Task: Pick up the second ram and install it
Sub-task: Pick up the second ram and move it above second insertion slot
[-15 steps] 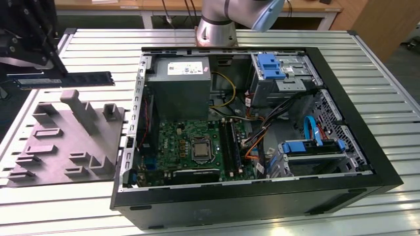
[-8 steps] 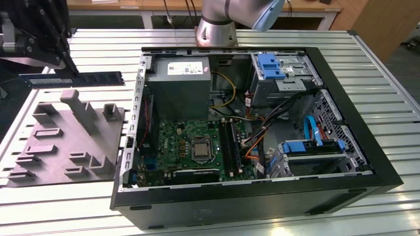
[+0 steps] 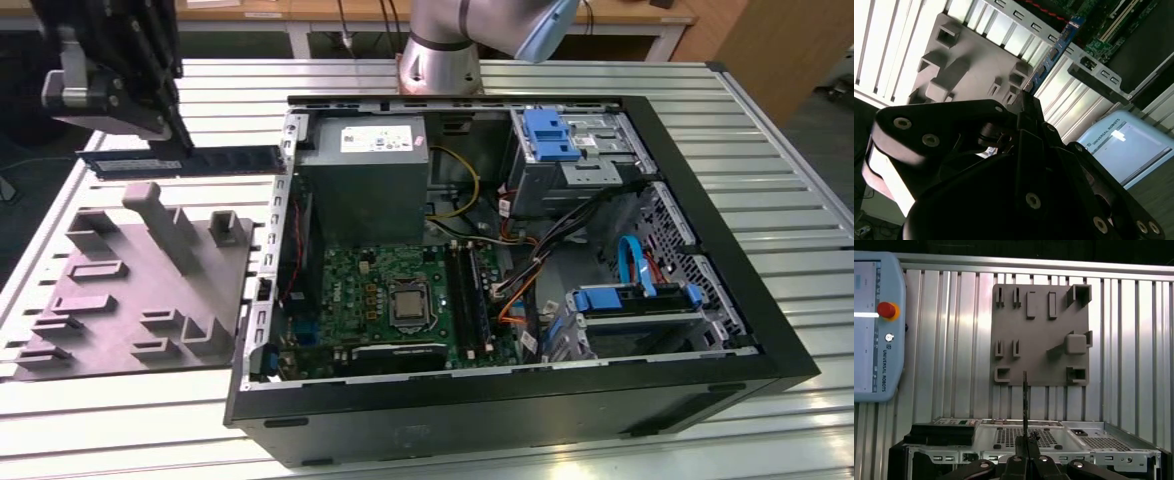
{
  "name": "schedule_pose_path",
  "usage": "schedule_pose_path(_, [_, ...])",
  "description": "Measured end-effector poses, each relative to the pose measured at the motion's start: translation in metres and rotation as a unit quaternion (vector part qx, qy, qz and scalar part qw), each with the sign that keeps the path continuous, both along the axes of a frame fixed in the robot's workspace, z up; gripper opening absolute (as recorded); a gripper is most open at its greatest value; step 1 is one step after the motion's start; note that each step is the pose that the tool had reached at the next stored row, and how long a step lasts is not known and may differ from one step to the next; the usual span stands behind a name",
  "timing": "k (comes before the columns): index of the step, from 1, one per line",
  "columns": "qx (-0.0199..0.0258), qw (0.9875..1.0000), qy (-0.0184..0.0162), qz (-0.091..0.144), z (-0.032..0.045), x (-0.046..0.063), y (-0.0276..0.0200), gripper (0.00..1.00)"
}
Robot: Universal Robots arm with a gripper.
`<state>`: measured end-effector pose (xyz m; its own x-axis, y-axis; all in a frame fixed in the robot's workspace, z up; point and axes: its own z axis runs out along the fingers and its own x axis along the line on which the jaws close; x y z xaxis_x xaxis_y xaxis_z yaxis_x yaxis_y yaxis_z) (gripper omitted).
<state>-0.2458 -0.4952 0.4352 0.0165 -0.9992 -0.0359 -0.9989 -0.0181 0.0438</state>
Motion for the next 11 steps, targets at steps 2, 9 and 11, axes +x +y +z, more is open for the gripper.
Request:
schedule_pose_path(2, [0.0,1.0,0.0002,0.0,-0.0002,0.007,0.0,0.11])
schedule_pose_path(9, [0.0,1.0,0.0011,0.0,-0.0018,0.031,0.0,0.11])
schedule_pose_path(11, [0.0,1.0,0.0016,0.0,-0.0035,0.036,0.0,0.11])
